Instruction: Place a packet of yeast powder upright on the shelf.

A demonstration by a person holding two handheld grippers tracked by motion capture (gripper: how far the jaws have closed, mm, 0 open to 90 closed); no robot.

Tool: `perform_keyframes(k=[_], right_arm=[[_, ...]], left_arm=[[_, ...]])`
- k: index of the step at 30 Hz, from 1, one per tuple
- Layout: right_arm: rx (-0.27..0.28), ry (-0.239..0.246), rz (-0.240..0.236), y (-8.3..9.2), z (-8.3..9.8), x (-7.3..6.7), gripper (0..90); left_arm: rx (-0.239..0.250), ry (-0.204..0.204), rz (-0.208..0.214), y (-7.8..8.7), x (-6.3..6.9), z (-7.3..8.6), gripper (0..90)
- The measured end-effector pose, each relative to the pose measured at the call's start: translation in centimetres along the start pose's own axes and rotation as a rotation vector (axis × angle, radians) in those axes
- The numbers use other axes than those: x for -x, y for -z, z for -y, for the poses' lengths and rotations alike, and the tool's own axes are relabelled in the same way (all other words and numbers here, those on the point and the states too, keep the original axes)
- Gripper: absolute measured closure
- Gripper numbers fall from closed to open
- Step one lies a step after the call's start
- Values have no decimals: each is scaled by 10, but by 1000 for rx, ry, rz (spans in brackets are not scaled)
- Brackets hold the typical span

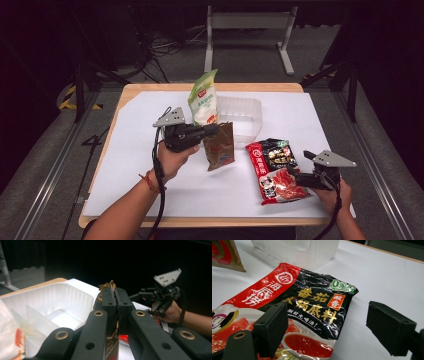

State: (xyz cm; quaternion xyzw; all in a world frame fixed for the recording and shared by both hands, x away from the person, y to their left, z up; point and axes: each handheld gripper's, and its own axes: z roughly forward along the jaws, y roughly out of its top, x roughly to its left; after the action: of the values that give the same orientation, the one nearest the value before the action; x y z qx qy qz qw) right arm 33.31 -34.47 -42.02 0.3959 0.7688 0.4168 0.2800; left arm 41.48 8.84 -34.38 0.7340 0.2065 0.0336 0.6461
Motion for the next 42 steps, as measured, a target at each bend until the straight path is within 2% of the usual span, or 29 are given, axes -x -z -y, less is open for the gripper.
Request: perform_keyframes(k=[5, 7, 8, 14, 18, 22, 24, 25, 28, 32, 33, 35, 37, 39, 42], right_arm=[[-2, 1, 1, 0, 0, 0, 183], [-4, 2, 1, 0, 0, -1, 183], [-4, 2, 1, 0, 0, -1, 183], [-8, -5, 2, -1, 0, 0, 182], [-11, -4, 3, -1, 1, 0, 182], [-8, -7, 3, -1, 1, 1, 182], [-9, -6, 2, -1, 1, 1, 181], [-11, -7, 3, -1, 1, 1, 181], [-11, -6, 2, -2, 1, 1, 181], [-11, -7, 3, -1, 1, 1, 181], [-10, -9, 1, -1, 1, 1, 181], [-11, -7, 1, -2, 2, 1, 181], [-12, -9, 0, -2, 2, 1, 181], [-12, -8, -1, -2, 2, 1, 181], [-12, -9, -1, -2, 2, 1, 181]], left_arm=[[33, 9, -27, 4, 0, -5, 878], [40, 3, -54, 5, 1, -8, 878], [48, 15, -55, 5, 0, -10, 878], [100, 31, -133, 7, -9, -25, 878], [106, 35, -205, 2, -16, -35, 878], [122, 59, -237, -2, -25, -41, 878], [123, 65, -248, -3, -27, -43, 877], [122, 65, -272, -7, -29, -44, 877], [122, 68, -290, -12, -32, -46, 876], [118, 46, -353, -21, -34, -53, 876], [122, 57, -351, -23, -36, -54, 876], [114, 38, -381, -28, -37, -58, 876], [107, 40, -391, -33, -39, -61, 876], [89, 8, -435, -41, -40, -65, 875], [79, 18, -466, -50, -45, -69, 875]])
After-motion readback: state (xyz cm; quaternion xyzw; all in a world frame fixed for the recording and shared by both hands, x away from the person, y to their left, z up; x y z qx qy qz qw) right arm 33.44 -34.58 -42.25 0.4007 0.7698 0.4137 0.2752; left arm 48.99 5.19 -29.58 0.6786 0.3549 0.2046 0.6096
